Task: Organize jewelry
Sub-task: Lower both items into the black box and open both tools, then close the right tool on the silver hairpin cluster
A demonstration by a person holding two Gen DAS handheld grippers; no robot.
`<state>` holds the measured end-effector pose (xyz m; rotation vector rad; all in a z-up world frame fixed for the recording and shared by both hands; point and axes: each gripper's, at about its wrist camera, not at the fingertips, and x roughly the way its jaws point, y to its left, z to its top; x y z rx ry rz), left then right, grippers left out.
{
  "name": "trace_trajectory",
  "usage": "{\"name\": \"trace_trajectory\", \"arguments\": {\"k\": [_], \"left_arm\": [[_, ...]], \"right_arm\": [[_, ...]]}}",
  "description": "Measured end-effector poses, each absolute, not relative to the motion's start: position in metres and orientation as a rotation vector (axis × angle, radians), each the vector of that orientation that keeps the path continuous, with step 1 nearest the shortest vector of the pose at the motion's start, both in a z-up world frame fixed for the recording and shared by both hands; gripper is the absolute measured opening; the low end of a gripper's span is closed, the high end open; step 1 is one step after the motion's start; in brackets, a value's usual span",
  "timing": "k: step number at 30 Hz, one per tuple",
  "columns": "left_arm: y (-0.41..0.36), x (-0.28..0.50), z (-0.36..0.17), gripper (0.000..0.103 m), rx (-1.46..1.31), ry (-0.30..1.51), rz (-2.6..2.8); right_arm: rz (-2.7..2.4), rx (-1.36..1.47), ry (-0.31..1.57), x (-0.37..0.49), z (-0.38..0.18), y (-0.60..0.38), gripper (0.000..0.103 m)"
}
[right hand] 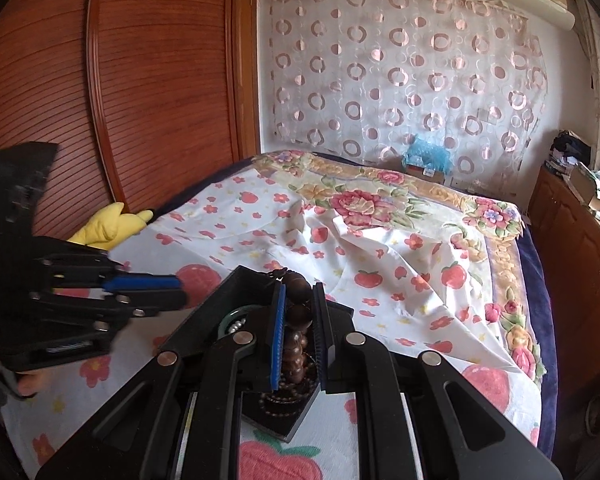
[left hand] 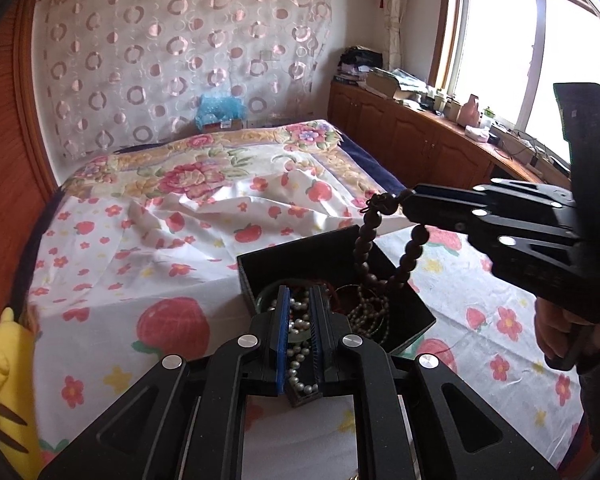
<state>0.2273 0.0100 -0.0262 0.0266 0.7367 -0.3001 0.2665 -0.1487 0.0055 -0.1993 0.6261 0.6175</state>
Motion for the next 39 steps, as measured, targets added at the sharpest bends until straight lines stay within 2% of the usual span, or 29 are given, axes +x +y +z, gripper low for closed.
{"name": "trace_trajectory", "arguments": {"k": [4, 7, 13, 17, 30, 35, 39], "left_arm": [[0.016, 0.223, -0.024, 0.01, 0.03, 0.73, -0.282], [0.02, 0.22, -0.024, 0.017, 0.028, 0.725, -0.272], [0.024, 0.216, -0.026, 0.019, 0.026, 0.726, -0.265], [0.026, 0.21, -0.028, 0.029, 0.024, 0.726, -0.26], [0.022, 0.164, -0.044, 0.033, 0.016, 0.748, -0.255], [0.019, 0.142, -0.053, 0.035, 0.015, 0.764, -0.256], [0.02, 0.126, -0.06, 0.035, 0.015, 0.778, -0.255]], "right_arm": [[0.607, -0.188, 0.638, 0.273, 0.0, -0.148, 0.015], [0.608, -0.181, 0.648, 0.275, -0.003, -0.148, 0.015], [0.611, -0.175, 0.66, 0.274, -0.005, -0.144, 0.016], [0.618, -0.166, 0.667, 0.269, -0.006, -0.145, 0.016], [0.627, -0.155, 0.713, 0.211, -0.027, -0.165, 0.017], [0.625, -0.141, 0.753, 0.186, -0.045, -0.174, 0.026], [0.623, -0.138, 0.778, 0.169, -0.058, -0.178, 0.028]]}}
